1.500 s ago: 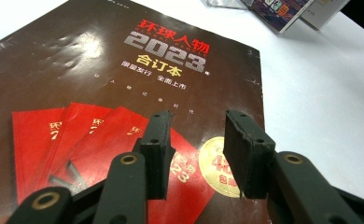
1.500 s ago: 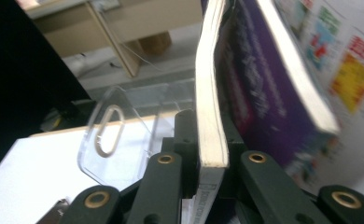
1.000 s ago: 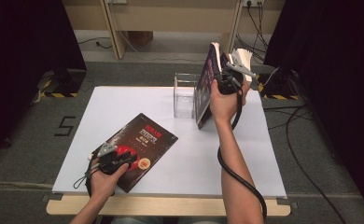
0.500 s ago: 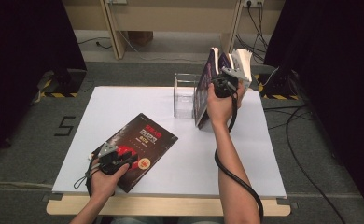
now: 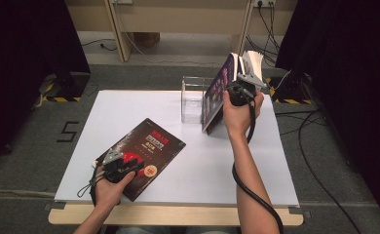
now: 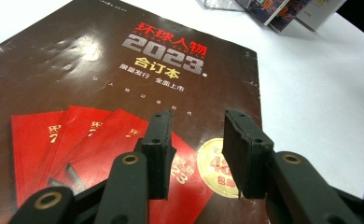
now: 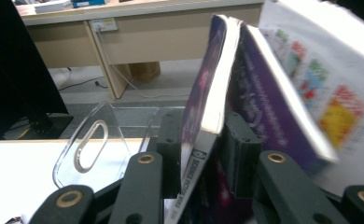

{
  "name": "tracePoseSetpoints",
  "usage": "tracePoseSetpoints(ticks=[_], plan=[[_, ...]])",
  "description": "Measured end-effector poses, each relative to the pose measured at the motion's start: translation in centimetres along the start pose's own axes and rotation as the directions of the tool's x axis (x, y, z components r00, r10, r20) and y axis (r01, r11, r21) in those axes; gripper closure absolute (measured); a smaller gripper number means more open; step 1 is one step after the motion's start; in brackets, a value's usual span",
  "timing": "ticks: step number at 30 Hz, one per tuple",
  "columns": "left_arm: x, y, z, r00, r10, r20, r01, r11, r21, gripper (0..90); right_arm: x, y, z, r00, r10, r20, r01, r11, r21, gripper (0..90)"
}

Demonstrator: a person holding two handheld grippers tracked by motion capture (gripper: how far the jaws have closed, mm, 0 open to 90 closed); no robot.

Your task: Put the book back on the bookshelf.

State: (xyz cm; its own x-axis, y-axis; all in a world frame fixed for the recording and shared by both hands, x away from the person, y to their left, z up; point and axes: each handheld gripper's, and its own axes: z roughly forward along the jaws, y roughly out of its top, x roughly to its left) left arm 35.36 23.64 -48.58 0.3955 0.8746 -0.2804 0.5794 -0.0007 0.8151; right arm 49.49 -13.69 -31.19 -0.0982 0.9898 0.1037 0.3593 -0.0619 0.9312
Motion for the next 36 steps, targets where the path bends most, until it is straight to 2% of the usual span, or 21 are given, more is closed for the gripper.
tracePoseSetpoints(ticks=[6,14,17,22,25,32,36], plan=[[0.0,0.0,0.0,1.0,0.001,0.001,-0.001,1.0,-0.001,61.9,-0.6,-0.5,-2.0,0.9999,-0.002,0.01,0.002,1.0,-0.011,72.1],[-0.1,0.0,0.0,1.0,0.002,0.002,-0.002,1.0,-0.002,61.9,-1.6,-2.1,-3.3,0.999,0.044,-0.003,-0.044,0.999,-0.001,72.6],[-0.1,0.0,0.0,1.0,0.002,0.001,-0.002,1.0,-0.003,61.9,-2.1,-2.7,-3.2,0.9964,0.083,-0.014,-0.083,0.996,0.016,70.8],[-0.2,0.0,0.0,1.0,0.005,0.003,-0.005,1.0,0.0,62.0,-2.6,-3.1,-2.8,0.9929,0.118,-0.015,-0.117,0.992,0.037,66.2],[-0.2,0.0,0.0,1.0,0.003,0.002,-0.003,1.0,-0.002,61.9,-2.8,-3.2,-2.2,0.9891,0.143,-0.033,-0.142,0.989,0.047,65.3],[-0.1,0.0,0.0,1.0,0.003,0.004,-0.003,1.0,0.0,62.0,-2.6,-2.8,-1.1,0.9864,0.161,-0.031,-0.16,0.986,0.048,63.4],[-0.1,0.0,-0.1,1.0,0.001,0.003,-0.001,1.0,-0.003,62.0,-2.4,-2.5,-0.5,0.9865,0.163,-0.01,-0.163,0.986,0.046,64.8]])
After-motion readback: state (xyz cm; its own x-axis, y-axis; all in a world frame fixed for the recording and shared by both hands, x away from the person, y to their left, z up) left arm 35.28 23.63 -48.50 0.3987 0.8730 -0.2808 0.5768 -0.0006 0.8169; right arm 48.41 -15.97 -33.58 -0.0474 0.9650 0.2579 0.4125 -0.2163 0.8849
